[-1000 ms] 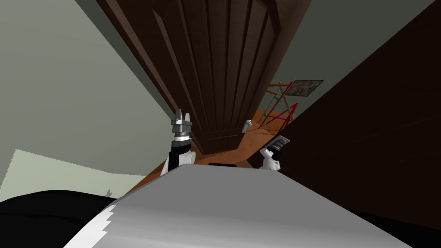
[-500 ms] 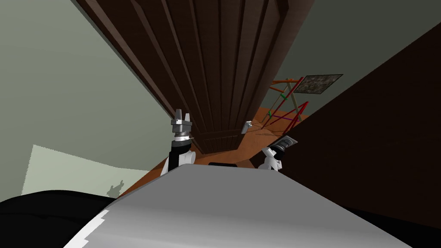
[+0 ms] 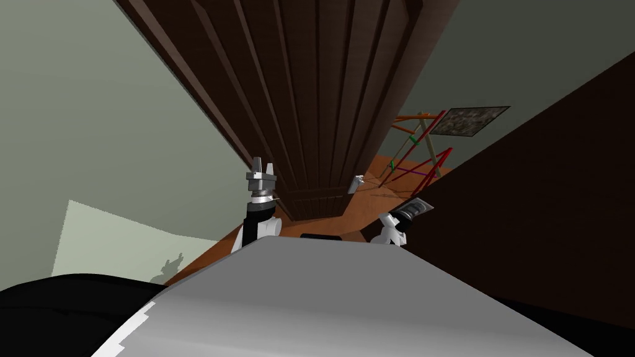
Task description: Push the door open
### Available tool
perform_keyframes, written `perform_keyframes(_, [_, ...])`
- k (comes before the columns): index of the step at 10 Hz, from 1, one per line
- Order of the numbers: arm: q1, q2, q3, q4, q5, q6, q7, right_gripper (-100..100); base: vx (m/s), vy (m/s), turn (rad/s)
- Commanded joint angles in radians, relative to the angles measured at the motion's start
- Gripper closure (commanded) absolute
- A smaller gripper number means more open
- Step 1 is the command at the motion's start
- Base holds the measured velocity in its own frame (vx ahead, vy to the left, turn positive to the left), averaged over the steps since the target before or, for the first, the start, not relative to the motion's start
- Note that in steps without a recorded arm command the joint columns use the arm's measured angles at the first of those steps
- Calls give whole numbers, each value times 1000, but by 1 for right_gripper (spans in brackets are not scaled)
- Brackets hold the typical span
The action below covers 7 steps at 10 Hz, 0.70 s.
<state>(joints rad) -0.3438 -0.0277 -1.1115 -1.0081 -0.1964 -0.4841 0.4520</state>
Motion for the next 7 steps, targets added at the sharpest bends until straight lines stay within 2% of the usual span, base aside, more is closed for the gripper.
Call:
perform_keyframes(1, [-16, -22, -46, -24, -8, -26, 24, 100, 58, -114, 118])
perform_keyframes(3, [-16, -22, -46, -24, -8, -26, 24, 100, 30, -68, 20])
perform_keyframes(4, [-25, -22, -68, -27, -12, -34, 36, 100, 7, -46, 49])
perform_keyframes(5, [-25, -22, -68, -27, -12, -34, 36, 100, 13, -42, 63])
perform_keyframes(7, [-43, -22, -115, -34, -22, -50, 62, 100, 24, -50, 94])
